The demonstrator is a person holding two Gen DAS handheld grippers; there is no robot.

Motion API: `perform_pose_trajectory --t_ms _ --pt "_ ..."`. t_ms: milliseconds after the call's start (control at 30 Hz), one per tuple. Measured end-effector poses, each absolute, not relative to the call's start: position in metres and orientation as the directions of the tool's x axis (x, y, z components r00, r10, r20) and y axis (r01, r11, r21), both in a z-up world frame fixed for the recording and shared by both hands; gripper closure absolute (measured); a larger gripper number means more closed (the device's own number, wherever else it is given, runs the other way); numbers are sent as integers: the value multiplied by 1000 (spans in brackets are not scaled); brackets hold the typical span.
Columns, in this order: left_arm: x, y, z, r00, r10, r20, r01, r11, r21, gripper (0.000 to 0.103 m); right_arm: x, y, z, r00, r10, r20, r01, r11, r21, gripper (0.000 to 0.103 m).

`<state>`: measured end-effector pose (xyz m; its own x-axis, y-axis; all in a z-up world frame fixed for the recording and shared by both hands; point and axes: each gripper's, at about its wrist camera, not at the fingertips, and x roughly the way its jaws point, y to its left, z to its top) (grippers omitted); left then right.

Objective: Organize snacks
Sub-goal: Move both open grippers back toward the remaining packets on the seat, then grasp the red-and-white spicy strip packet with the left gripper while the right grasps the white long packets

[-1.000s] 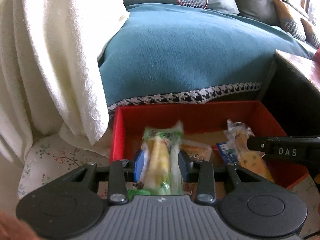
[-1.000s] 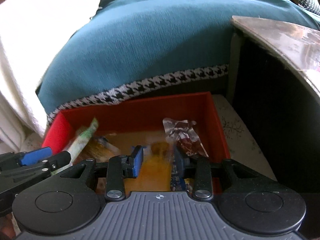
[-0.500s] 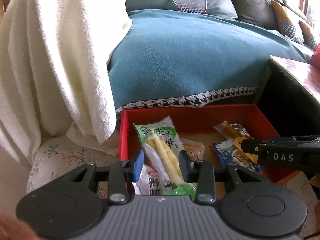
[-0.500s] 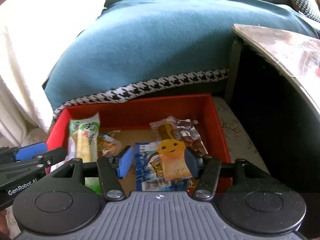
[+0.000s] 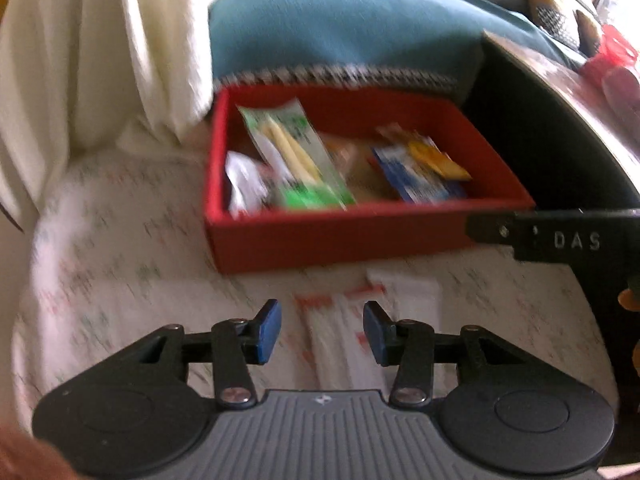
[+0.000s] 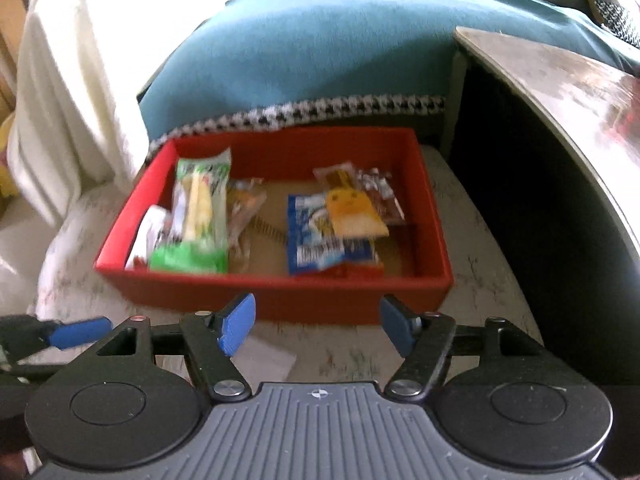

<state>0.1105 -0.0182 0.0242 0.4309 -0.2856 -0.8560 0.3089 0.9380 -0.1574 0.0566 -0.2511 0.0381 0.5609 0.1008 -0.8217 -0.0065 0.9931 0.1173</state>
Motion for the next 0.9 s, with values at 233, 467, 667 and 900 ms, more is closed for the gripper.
perform_pose_trajectory --t_ms 233,467,667,900 --pt "107 -36 -3 327 -290 -899 299 935 -193 62 42 -250 39 554 116 -824 -27 992 121 24" --pt "115 -36 -12 314 -309 -898 228 942 -245 47 45 -247 29 523 117 -844 -34 993 116 24" --pt "103 -36 -11 344 -281 -896 246 948 -203 59 49 -241 18 488 98 -867 -35 995 92 23" --pt "95 -3 2 386 -189 -903 194 974 -120 64 46 -221 -1 423 99 -901 -63 995 80 23"
